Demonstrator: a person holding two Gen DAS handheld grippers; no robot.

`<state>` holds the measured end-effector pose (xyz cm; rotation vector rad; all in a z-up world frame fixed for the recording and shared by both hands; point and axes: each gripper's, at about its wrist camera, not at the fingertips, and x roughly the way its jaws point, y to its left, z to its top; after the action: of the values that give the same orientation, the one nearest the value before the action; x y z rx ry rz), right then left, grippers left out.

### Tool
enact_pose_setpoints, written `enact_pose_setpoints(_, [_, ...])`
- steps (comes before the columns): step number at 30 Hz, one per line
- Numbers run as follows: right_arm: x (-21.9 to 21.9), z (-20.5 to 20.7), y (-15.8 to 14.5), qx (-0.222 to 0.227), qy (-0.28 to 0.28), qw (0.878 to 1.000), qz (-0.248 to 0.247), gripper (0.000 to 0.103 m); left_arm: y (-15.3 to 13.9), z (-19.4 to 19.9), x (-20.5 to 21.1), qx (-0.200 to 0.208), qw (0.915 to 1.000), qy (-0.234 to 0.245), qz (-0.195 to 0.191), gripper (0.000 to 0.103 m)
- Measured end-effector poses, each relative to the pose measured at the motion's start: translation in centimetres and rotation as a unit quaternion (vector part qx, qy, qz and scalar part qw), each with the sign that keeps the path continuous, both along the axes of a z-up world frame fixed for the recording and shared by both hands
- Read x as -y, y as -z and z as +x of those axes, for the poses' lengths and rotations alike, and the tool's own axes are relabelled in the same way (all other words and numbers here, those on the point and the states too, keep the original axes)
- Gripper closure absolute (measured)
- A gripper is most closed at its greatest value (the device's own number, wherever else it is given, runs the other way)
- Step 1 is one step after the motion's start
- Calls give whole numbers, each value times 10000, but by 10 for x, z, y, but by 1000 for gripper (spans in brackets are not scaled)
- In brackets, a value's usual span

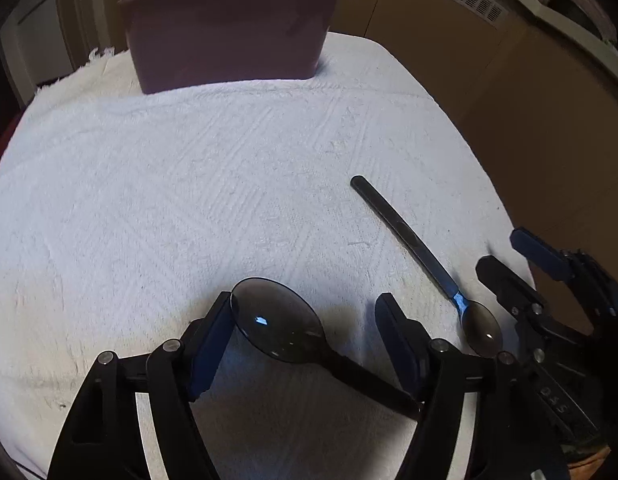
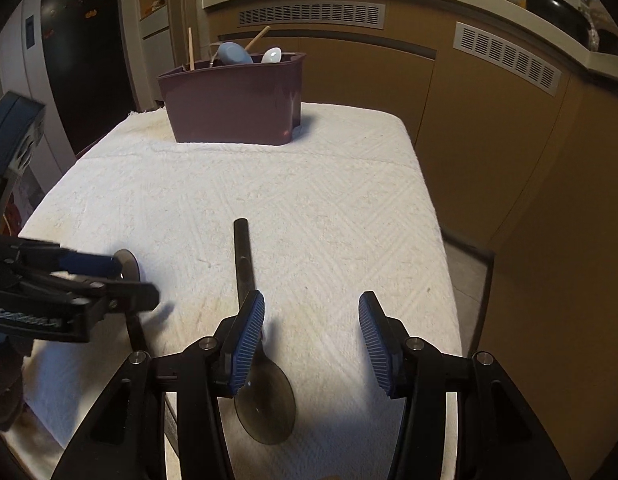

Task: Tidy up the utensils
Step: 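Grasp the dark metal spoon with the left gripper while the right gripper holds its spoon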

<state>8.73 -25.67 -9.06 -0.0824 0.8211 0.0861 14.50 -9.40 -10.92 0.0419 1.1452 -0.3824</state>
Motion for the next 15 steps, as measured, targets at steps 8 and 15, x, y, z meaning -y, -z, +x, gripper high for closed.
enact_pose_setpoints(8, [13,-4,-6,124,145,9998,22,50,0,-29,29,1009,9907,787,457,68])
enact_pose_setpoints(15, [3,6,0,-52,-86,9999,119,50,-5,-35,-14,1225,9886,835,251,95])
